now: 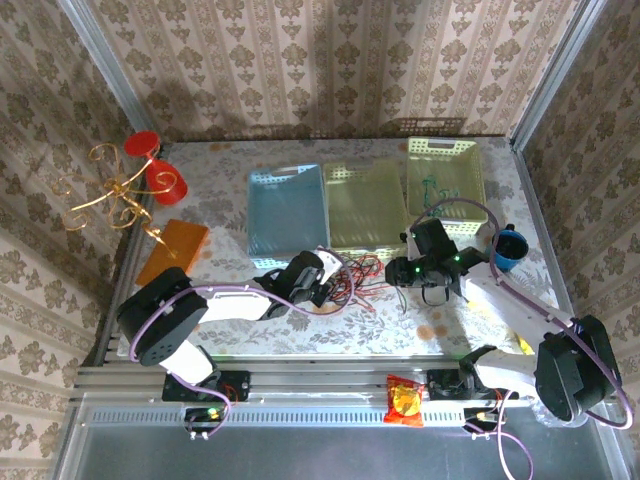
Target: Untangle the cables
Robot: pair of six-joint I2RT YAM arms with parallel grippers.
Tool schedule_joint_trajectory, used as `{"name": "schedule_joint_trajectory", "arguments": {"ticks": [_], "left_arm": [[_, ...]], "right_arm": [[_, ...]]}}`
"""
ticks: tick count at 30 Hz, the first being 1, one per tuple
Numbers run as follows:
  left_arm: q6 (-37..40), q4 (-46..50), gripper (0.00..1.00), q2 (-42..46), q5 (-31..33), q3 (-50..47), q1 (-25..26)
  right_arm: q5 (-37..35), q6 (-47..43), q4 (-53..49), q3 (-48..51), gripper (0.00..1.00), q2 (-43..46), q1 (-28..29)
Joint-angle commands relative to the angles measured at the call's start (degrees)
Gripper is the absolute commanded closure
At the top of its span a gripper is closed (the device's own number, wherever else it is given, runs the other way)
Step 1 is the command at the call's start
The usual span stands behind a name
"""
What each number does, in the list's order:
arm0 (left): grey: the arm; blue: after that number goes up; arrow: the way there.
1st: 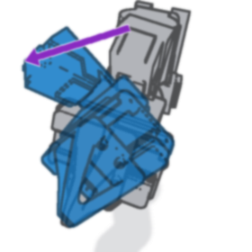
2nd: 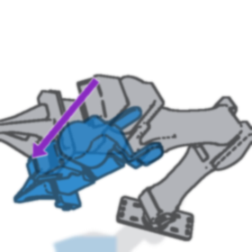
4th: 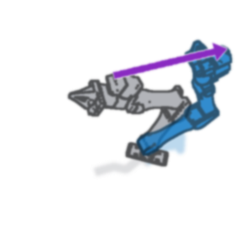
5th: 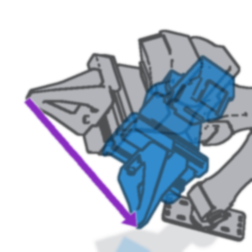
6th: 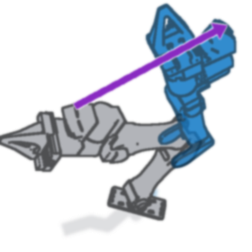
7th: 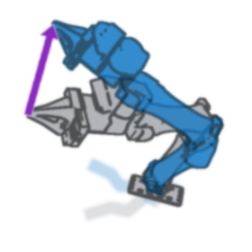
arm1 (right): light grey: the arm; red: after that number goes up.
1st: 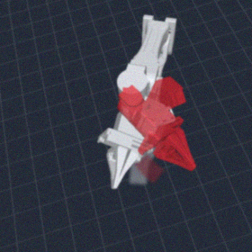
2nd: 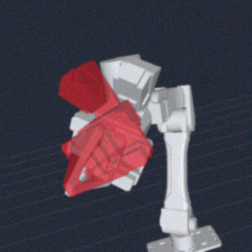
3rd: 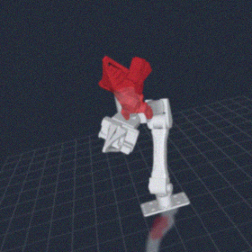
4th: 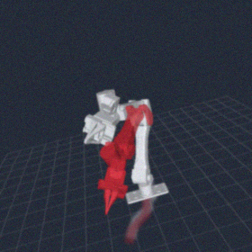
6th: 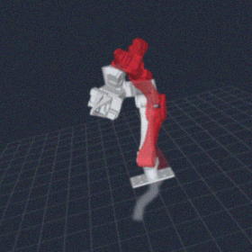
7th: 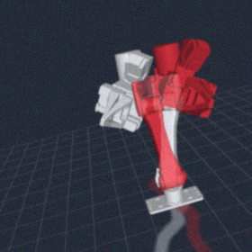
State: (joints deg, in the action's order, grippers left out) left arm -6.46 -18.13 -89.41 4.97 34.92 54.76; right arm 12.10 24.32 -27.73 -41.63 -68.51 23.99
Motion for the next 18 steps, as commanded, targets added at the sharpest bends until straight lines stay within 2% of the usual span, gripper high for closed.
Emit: {"name": "schedule_joint_trajectory", "arguments": {"ticks": [1, 7, 11, 18], "left_arm": [[-0.3, -0.7, 1.0, -0.6, 0.7, 1.2, 0.4], [0.1, -0.3, 1.0, -0.9, 0.5, 1.6, 0.5], [0.5, -0.3, 1.0, -1.0, 0.4, 1.4, 0.8], [0.5, -0.2, 1.0, -0.3, 1.4, 1.0, 1.5]], "right_arm": [[1.9, -2.5, -2.7, -0.6, 0.61, 0.9, 2.2], [-0.3, -2.9, -2.4, -0.8, 0.6, 1.1, 7.5], [-2.7, -4.4, -2.4, -2.6, 0.6, -2.1, 9.8], [-3.6, -7.0, -2.2, -6.6, 0.59, -6.6, 10.5]]}}
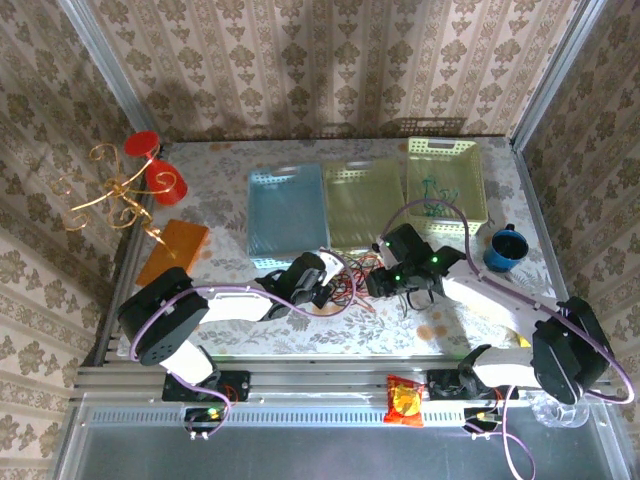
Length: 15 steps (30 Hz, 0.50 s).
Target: Untangle the cables
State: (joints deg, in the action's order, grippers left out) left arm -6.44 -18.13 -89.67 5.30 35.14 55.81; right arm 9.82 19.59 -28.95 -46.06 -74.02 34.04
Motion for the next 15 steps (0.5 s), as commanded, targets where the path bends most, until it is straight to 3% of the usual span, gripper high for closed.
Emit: {"name": "schedule_joint_trajectory", "arguments": {"ticks": [1, 4, 15], "left_arm": [[0.5, -0.1, 1.0, 0.0, 1.1, 0.7, 0.4], [0.5, 0.0, 1.0, 0.2, 1.4, 0.6, 0.6], [0.6, 1.1, 1.0, 0.2, 1.2, 1.1, 0.5]], "right_arm": [[-0.6, -2.9, -1.1, -2.6, 0.58, -1.4, 0.5], [1.3, -4.1, -1.2, -3.0, 0.42, -2.8, 0.9], [3.7, -5.5, 0.5, -3.4, 0.4, -10.9, 2.6]]}}
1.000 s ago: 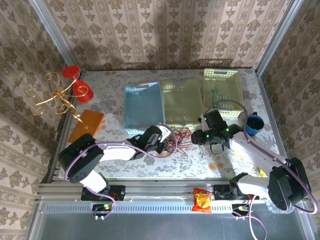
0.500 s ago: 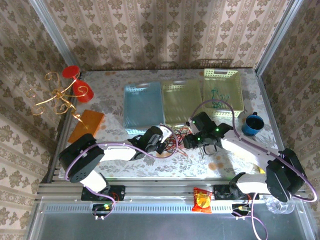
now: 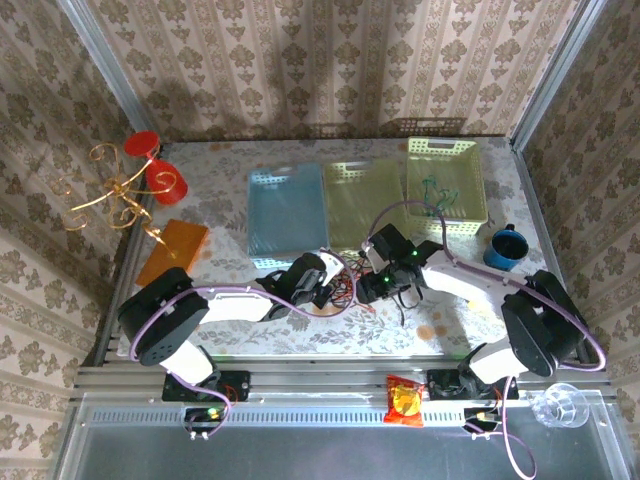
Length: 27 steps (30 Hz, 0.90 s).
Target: Untangle the cables
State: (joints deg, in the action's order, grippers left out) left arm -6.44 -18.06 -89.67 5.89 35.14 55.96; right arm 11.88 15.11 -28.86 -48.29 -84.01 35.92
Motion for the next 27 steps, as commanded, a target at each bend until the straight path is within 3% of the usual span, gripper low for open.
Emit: {"name": "schedule_joint_trajectory", "arguments": {"ticks": [1, 6, 13, 19, 27], "left_arm": [[0.6, 1.0, 1.0, 0.2, 0.5, 1.1, 0.4], [0.6, 1.1, 1.0, 0.3, 0.3, 1.1, 0.4], [0.5, 1.3, 1.0, 0.4, 0.2, 1.0, 0.4], [0.3, 1.8, 1.0, 0.5, 0.3, 1.1, 0.4], [0.0, 2.5, 1.0, -0.3, 0.7, 0.7, 0.4]], "right_arm": [[1.7, -1.1, 0.5, -0.9, 0.4, -1.1, 1.0], [0.8, -1.3, 2.0, -0.5, 0.44, -2.9, 2.5], [0.3, 0.1, 5.0, -1.5, 0.63, -4.9, 2.5], [-0.9, 0.7, 5.5, -1.1, 0.97, -4.1, 2.5], [-9.6, 4.6, 3.8, 3.2, 1.0, 7.6, 1.9]]}}
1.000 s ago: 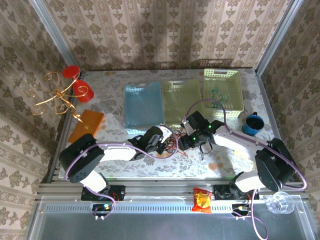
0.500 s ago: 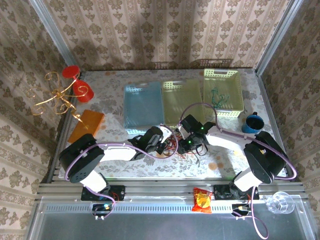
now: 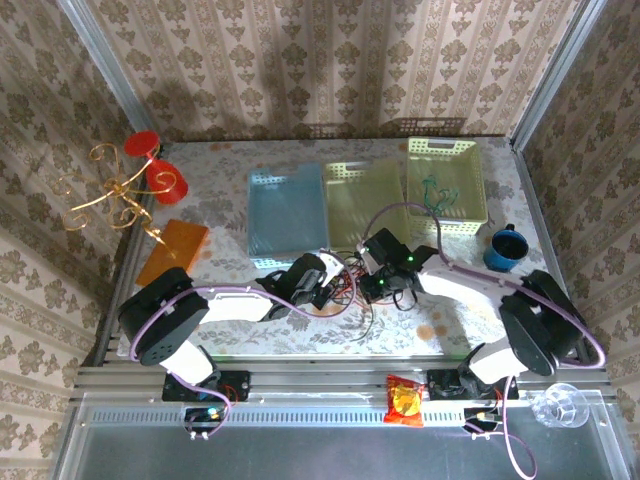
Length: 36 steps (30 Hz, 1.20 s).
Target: Untangle the cables
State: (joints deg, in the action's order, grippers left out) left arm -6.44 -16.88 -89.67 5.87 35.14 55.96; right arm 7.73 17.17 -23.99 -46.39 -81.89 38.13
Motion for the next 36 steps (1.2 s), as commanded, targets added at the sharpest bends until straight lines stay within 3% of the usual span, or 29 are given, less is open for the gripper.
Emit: {"name": "schedule_joint_trajectory", "arguments": {"ticks": [1, 8, 17, 29, 36], "left_arm": [[-0.1, 1.4, 1.0, -0.5, 0.7, 0.6, 0.3], [-0.3, 1.2, 1.0, -2.2, 0.2, 0.5, 0.2], [-0.8, 0.9, 1.0, -2.1, 0.5, -0.4, 0.1], [-1.2, 0.4, 1.0, -1.3, 1.2, -2.1, 0.2], [-1.3, 0.5, 1.0, -1.0, 1.3, -2.5, 0.0]], "right_arm": [[-7.1, 3.3, -1.6, 1.9, 1.0, 7.3, -0.3], [-20.3, 7.4, -4.2, 4.4, 1.0, 19.2, -1.2], [-39.8, 16.8, -9.9, 5.4, 1.0, 28.3, -5.9], [-48.0, 25.9, -16.9, 5.4, 1.0, 38.0, -16.0], [-51.6, 30.4, -20.9, 3.5, 1.0, 41.4, -18.9]]}}
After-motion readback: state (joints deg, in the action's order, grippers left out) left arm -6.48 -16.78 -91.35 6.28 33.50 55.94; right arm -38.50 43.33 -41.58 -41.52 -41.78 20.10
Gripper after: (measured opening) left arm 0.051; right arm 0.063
